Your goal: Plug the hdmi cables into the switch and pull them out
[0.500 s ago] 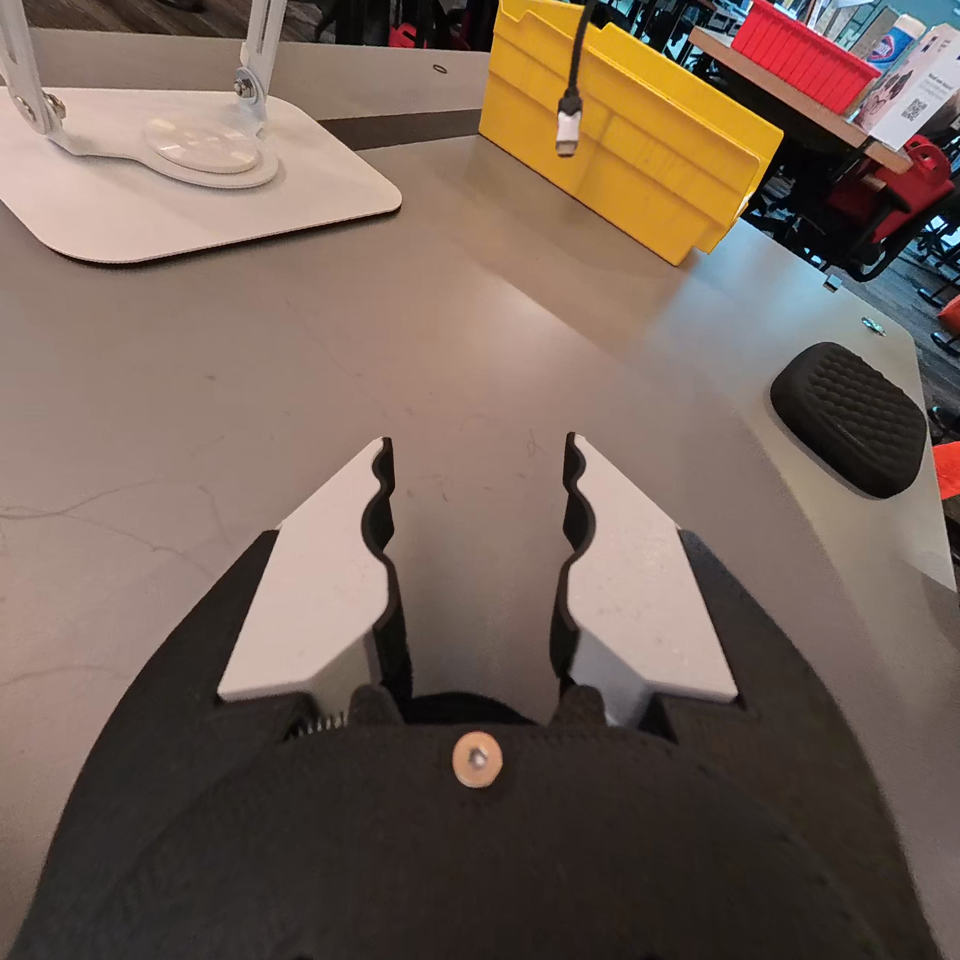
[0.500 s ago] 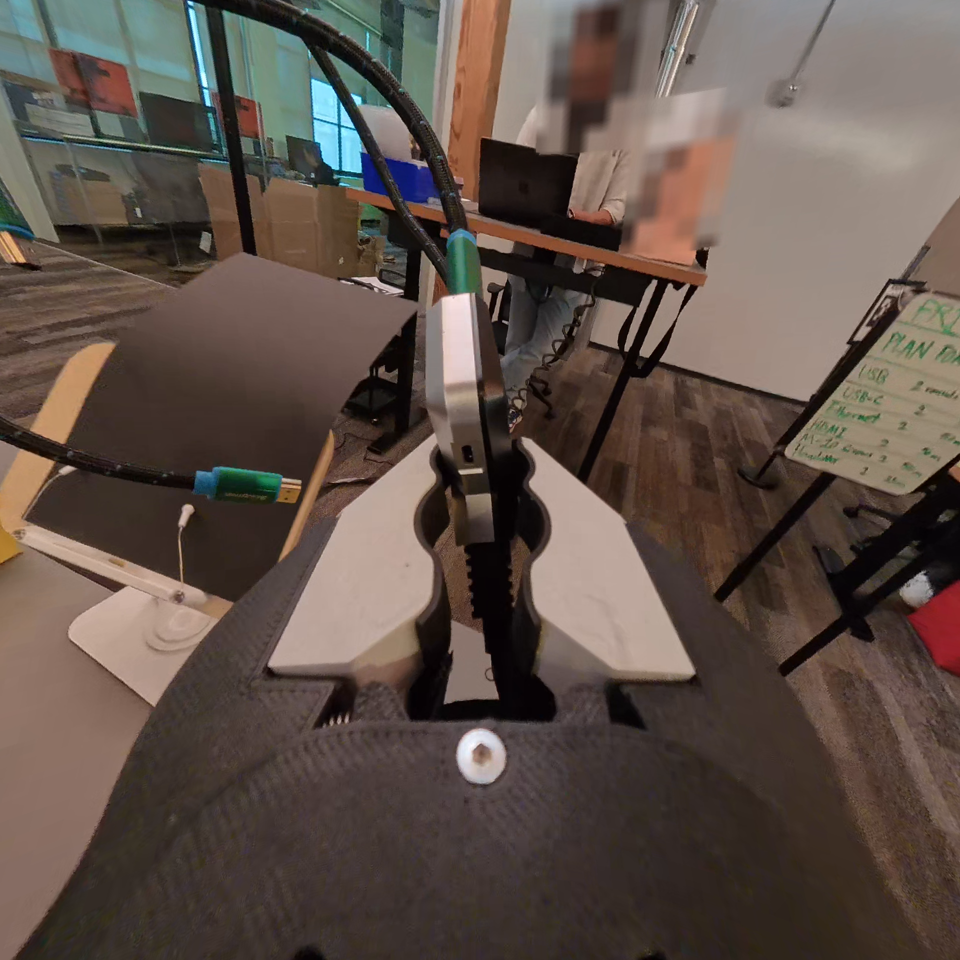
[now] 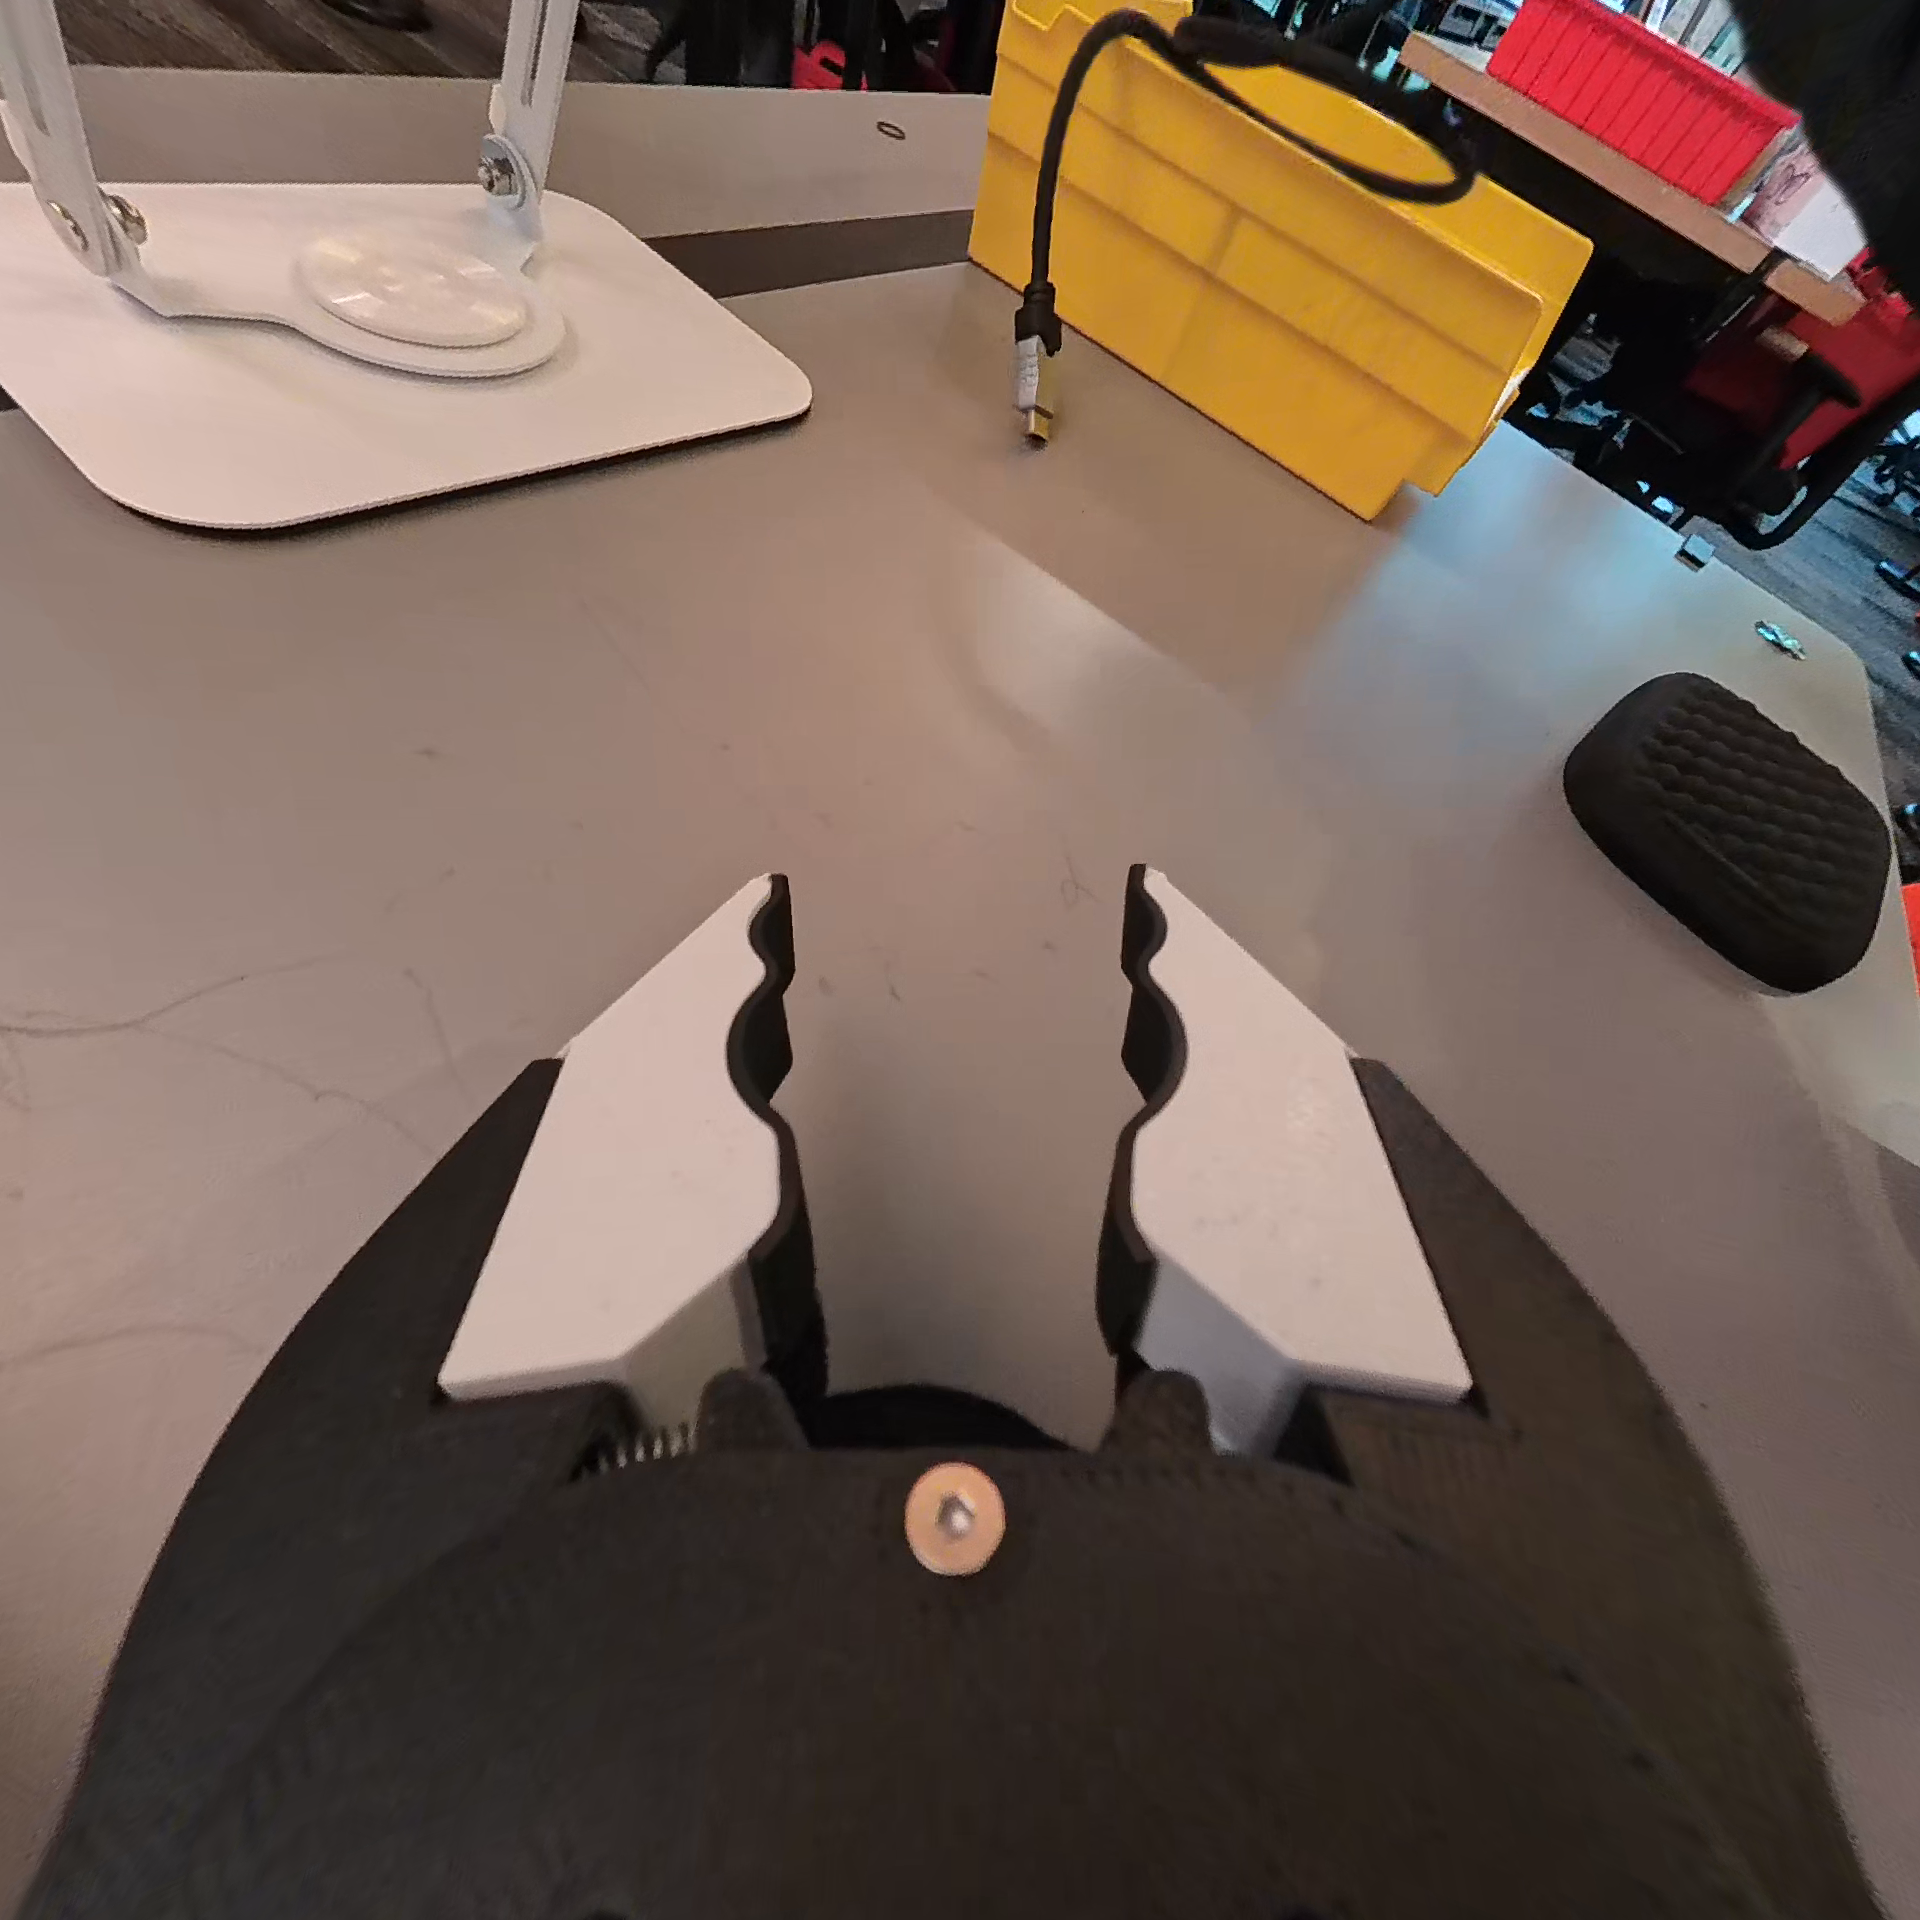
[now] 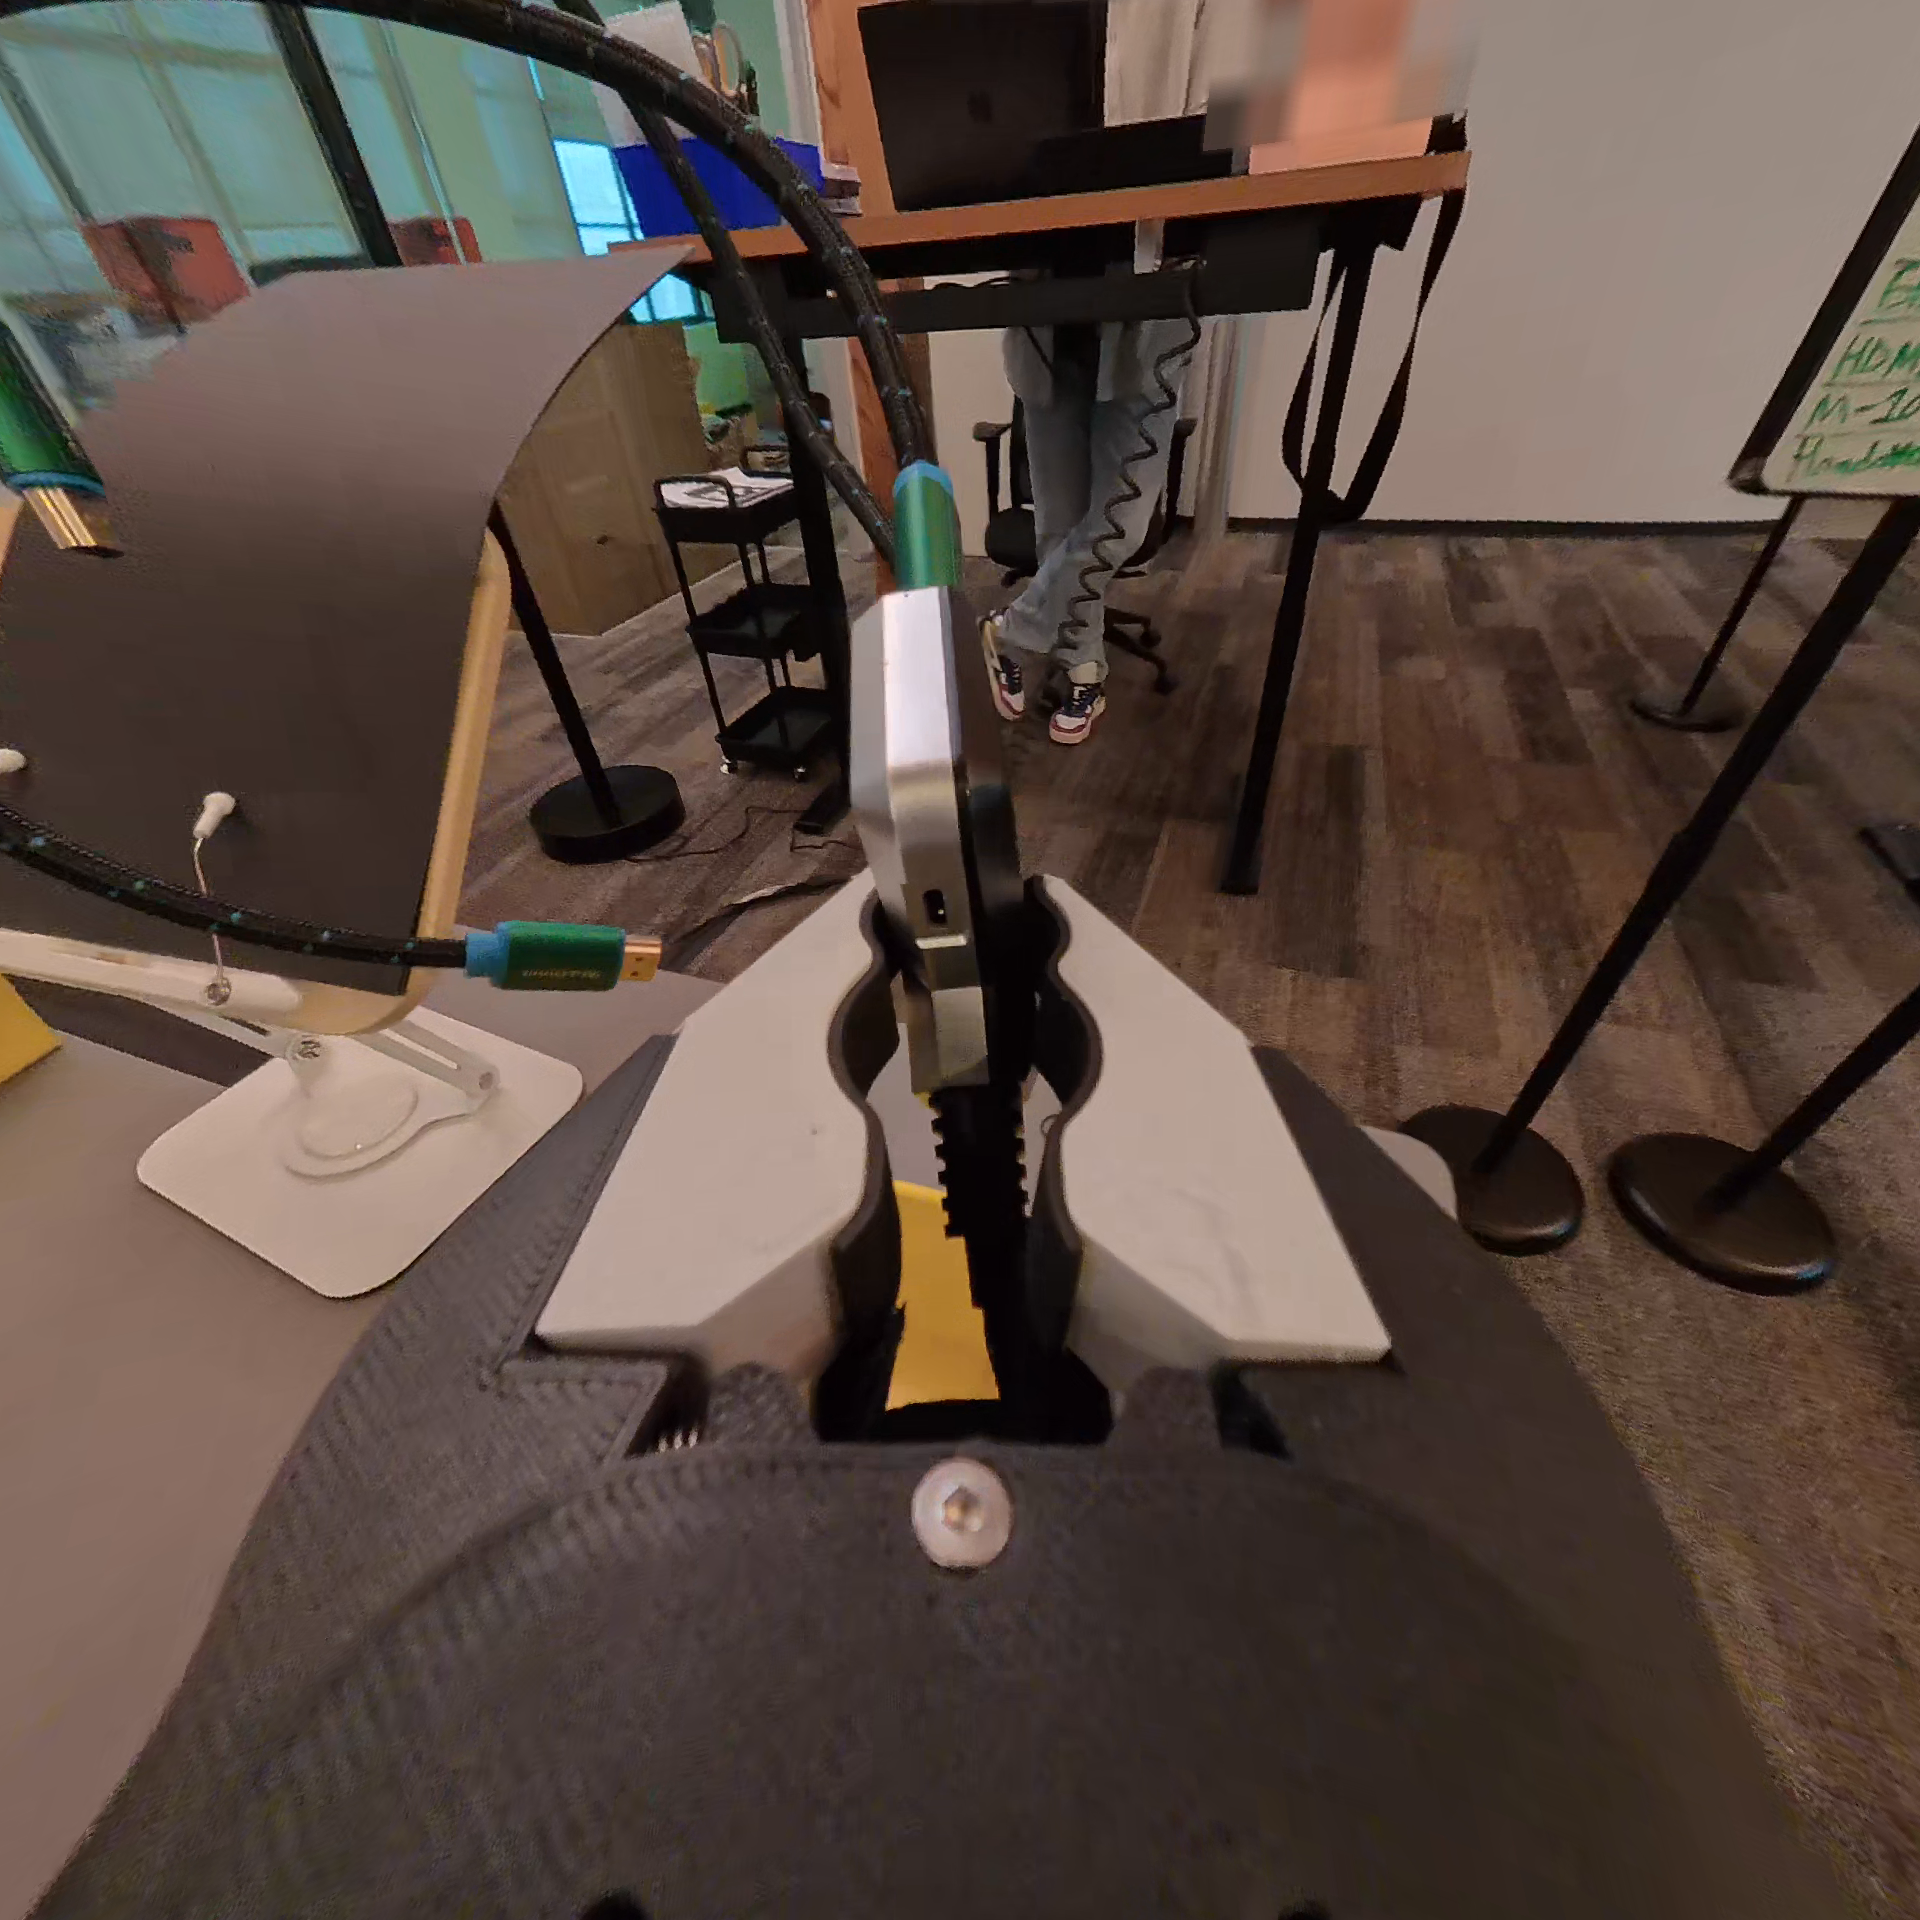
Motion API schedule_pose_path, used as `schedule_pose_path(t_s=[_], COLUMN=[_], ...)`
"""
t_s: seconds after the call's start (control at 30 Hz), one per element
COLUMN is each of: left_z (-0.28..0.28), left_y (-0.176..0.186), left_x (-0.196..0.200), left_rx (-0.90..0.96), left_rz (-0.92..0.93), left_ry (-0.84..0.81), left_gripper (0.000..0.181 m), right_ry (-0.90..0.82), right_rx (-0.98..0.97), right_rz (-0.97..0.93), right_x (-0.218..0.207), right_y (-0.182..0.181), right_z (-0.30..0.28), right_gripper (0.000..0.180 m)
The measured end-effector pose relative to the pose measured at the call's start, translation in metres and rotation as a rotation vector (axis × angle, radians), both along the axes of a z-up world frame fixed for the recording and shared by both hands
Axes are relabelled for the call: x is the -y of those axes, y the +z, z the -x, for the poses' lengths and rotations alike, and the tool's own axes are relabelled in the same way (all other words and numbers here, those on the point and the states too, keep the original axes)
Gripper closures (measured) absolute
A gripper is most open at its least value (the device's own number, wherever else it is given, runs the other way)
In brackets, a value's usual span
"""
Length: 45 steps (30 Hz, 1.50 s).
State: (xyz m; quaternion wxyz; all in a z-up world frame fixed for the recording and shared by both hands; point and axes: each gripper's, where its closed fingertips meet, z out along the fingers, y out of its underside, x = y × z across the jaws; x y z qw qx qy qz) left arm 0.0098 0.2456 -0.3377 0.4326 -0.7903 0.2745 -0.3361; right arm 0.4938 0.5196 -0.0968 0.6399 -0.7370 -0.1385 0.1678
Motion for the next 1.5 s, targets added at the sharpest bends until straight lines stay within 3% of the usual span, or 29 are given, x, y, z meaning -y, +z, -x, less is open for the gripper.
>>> schedule_pose_path(t_s=[0.3,0.53,0.93,1.5], left_z=[0.0,0.0,0.0,-0.001], left_y=[-0.001,-0.002,-0.003,-0.003], left_x=[-0.001,-0.002,-0.002,-0.002], left_rx=[-0.007,-0.011,-0.021,-0.027], left_rz=[0.002,0.005,0.001,0.001], left_ry=[0.007,0.01,0.012,0.009], left_gripper=[0.12,0.121,0.121,0.121], right_ry=[0.112,0.124,0.196,0.343], right_rx=[-0.178,-0.182,0.049,0.247], right_rz=[0.01,0.102,0.319,0.535], right_x=[-0.003,-0.001,0.006,0.025], right_y=[-0.051,-0.098,-0.171,-0.2], right_z=[0.012,0.016,0.047,0.056], right_gripper=[0.16,0.16,0.161,0.159])
